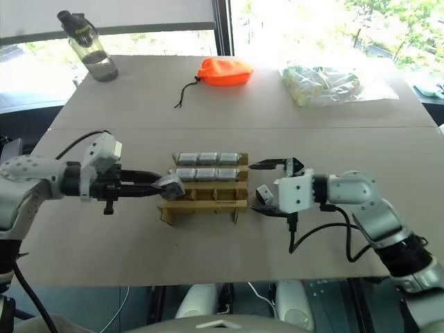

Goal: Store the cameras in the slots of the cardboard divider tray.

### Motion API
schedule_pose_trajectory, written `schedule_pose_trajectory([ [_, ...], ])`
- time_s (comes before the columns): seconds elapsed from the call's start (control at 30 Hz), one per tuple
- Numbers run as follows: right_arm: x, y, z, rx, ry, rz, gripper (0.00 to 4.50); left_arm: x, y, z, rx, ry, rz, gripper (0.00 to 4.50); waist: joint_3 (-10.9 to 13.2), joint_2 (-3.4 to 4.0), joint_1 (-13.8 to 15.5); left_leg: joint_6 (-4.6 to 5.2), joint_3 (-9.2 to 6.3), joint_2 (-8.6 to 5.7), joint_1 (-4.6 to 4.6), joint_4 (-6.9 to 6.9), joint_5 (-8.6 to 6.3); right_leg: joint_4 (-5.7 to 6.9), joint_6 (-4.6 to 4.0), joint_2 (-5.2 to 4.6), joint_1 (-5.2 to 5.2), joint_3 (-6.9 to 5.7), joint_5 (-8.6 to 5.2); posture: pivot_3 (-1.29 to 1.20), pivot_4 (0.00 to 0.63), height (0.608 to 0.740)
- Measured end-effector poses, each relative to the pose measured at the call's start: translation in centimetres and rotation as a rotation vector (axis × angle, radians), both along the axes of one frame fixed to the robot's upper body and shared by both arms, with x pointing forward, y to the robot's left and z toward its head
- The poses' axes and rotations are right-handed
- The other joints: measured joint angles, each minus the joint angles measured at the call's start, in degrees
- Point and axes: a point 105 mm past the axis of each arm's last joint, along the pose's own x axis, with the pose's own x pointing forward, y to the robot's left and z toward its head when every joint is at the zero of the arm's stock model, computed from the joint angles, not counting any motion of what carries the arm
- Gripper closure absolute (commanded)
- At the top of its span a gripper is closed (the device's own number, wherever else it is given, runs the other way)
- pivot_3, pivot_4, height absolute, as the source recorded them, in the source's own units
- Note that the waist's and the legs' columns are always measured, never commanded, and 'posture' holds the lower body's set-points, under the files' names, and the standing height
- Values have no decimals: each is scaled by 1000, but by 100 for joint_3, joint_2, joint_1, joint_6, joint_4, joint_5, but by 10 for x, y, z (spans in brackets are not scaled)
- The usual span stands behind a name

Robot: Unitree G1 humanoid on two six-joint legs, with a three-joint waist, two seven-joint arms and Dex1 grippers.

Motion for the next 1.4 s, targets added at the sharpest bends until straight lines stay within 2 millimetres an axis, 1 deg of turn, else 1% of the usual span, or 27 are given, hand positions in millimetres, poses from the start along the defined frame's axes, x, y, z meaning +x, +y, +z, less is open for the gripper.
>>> schedule_pose_trajectory([
  [0.03, -3, -4, 3, 15, 35, -14, 31, 0, 0, 2, 8, -18, -17, 3810, 0, 0, 8, 1, 0, -1, 6, 0, 0, 1, 0, 2, 5, 1, 0, 0, 150, 740],
  [0.1, -8, -13, 1, 28, 98, -44, 31, 1, -2, 6, 22, -47, -44, 3810, -2, -4, 26, 1, -1, 0, 10, 1, 0, 2, 1, 5, 9, 1, 0, 0, 150, 740],
  [0.2, -14, -29, -11, 79, 250, -119, 31, 5, -11, 8, 40, -103, -109, 3810, -4, -6, 95, 2, 4, -2, 10, 1, 0, 3, 6, 10, 8, 6, 4, 0, 150, 740],
  [0.3, -22, -36, -19, 117, 354, -163, 31, 4, -19, -1, 68, -112, -184, 3810, -4, -6, 103, 2, 7, -7, 6, 2, 0, -1, 7, 18, 6, 9, 5, 0, 150, 740],
  [0.4, -29, -42, -28, 136, 433, -205, 31, 8, -16, -9, 108, -110, -219, 3810, -3, -9, 97, 3, 10, -8, -1, 2, -1, -3, 8, 23, -1, 11, 5, 0, 150, 740],
  [0.57, -37, -43, -25, 187, 473, -239, 31, 17, -12, -6, 155, -151, -258, 3810, -1, -12, 104, 4, 8, -8, 0, 3, -2, -2, 9, 23, 0, 10, 5, 0, 150, 740],
  [0.73, -42, -46, -25, 252, 533, -270, 31, 25, -15, -4, 166, -175, -298, 3810, -1, -19, 109, 5, 8, -9, 0, 10, -2, -2, 10, 24, 4, 11, 5, 0, 150, 740],
  [0.9, -47, -52, -28, 270, 573, -284, 31, 23, -15, -8, 187, -158, -333, 3810, 1, -22, 98, 7, 7, -7, -1, 9, -4, -3, 10, 24, 3, 12, 5, 0, 150, 740],
  [1.13, -51, -53, -19, 334, 591, -239, 31, 20, -15, -13, 191, -133, -350, 3810, 1, -24, 102, 8, 5, -7, 2, 10, -4, -1, 10, 25, 4, 12, 5, 0, 150, 740],
  [1.23, -60, -56, -23, 319, 621, -214, 31, 19, -16, -14, 189, -127, -351, 3810, 0, -26, 105, 8, 2, -7, -1, 10, -4, -3, 10, 25, 4, 10, 5, 0, 150, 740],
  [1.3, -63, -57, -21, 339, 615, -193, 31, 19, -16, -15, 189, -126, -349, 3810, 0, -26, 105, 8, 5, -7, 0, 10, -4, -2, 11, 25, 4, 12, 5, 0, 150, 740],
  [1.4, -65, -66, -19, 350, 598, -191, 31, 19, -16, -16, 187, -128, -342, 3810, -1, -28, 105, 9, 6, -7, 6, 11, -5, -2, 11, 24, 9, 14, 5, 0, 150, 740],
])
